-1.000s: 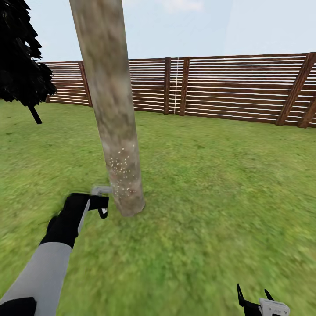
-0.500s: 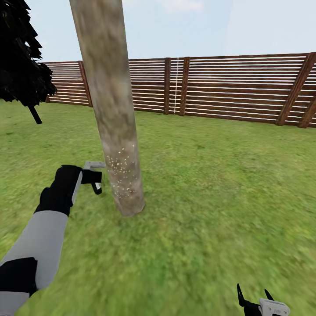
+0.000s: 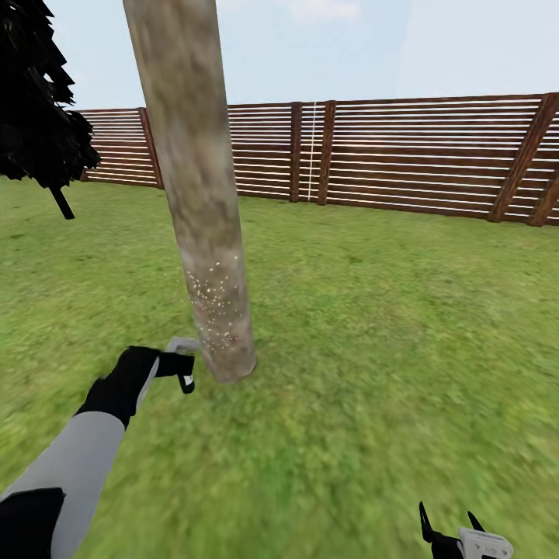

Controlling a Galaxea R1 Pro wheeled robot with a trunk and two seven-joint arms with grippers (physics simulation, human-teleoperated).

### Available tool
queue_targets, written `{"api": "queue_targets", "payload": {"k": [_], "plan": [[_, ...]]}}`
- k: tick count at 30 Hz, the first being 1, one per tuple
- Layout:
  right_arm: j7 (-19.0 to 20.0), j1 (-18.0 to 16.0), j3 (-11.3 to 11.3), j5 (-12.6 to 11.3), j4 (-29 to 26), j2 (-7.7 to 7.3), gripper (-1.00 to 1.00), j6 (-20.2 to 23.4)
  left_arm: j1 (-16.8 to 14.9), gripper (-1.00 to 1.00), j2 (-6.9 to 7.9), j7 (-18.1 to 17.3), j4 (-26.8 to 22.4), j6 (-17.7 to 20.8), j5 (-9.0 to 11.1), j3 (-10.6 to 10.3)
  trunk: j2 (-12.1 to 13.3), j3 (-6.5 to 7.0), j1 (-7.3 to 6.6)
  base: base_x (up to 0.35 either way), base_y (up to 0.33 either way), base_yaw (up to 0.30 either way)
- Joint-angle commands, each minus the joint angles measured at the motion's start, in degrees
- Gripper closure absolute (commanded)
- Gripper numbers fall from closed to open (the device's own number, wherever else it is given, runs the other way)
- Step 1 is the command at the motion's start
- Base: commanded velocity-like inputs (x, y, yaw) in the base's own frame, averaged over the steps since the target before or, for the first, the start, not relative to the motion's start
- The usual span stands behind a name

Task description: In the garden, pick up the pesticide atomizer on the floor and spray pesticide onto both trees until each tree trunk is fully covered.

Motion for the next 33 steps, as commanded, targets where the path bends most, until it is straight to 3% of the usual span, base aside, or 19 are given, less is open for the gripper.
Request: {"api": "queue_targets", "payload": {"k": [1,4,7,8,10,13,14,17,19,21,24,33], "plan": [[0.00,0.00,0.00,0.00,0.00,0.00,-1.00,0.00,0.02,1.00,0.07,-0.01,1.63,-1.61,0.11,0.03,0.00,0.00,0.00,0.000,0.000,0.000],[0.00,0.00,0.00,0.00,0.00,0.00,-1.00,0.00,0.90,1.00,0.14,0.20,6.64,-8.75,0.46,0.44,0.00,0.00,0.00,0.000,0.000,0.000],[0.03,0.00,0.02,0.00,0.00,0.00,-1.00,0.00,2.72,1.00,-0.48,2.37,7.27,-12.40,0.41,1.01,0.00,0.00,0.00,0.000,0.000,0.000],[0.07,0.00,0.04,0.00,0.02,0.01,-1.00,0.03,3.36,1.00,-1.20,5.61,7.79,-12.78,0.93,2.00,0.00,0.00,0.00,0.000,0.000,0.000],[0.08,0.00,0.08,0.03,0.05,0.07,-1.00,0.07,4.55,1.00,-2.57,12.98,9.07,-14.33,4.03,4.21,0.00,0.00,0.00,0.000,0.000,0.000],[0.06,0.00,0.09,0.07,0.02,0.31,-1.00,0.01,5.51,1.00,-3.53,22.18,11.66,-17.04,5.82,4.95,0.00,0.00,0.00,0.000,0.000,0.000],[0.01,0.00,0.09,0.03,0.00,0.67,-1.00,-0.03,5.76,1.00,-5.01,23.80,13.28,-18.41,5.91,5.00,0.00,0.00,0.00,0.016,-0.045,0.000],[0.00,0.00,0.09,0.00,0.00,0.78,-1.00,-0.02,6.51,1.00,-5.29,24.88,15.28,-23.23,5.82,5.14,0.00,0.00,0.00,0.107,-0.178,0.000],[0.00,0.00,0.09,0.00,0.00,0.79,-1.00,-0.15,7.00,1.00,-5.37,29.00,17.16,-24.29,6.01,5.13,0.00,0.00,0.00,0.159,-0.236,0.000],[-0.04,0.00,0.07,0.00,0.05,0.79,-1.00,-0.17,7.23,1.00,-5.64,29.96,18.61,-24.52,6.02,5.11,0.00,0.00,0.00,0.163,-0.241,0.000],[-0.10,0.00,0.04,0.00,0.08,0.79,-1.00,-0.15,7.34,1.00,-7.42,30.42,19.06,-24.88,5.99,5.10,0.00,0.00,0.00,0.138,-0.249,0.000],[-0.18,0.00,0.00,0.00,0.09,0.79,-1.00,-0.09,7.38,1.00,-7.56,30.48,19.06,-25.91,6.24,5.27,0.00,0.00,0.00,0.117,-0.257,0.205]]}}
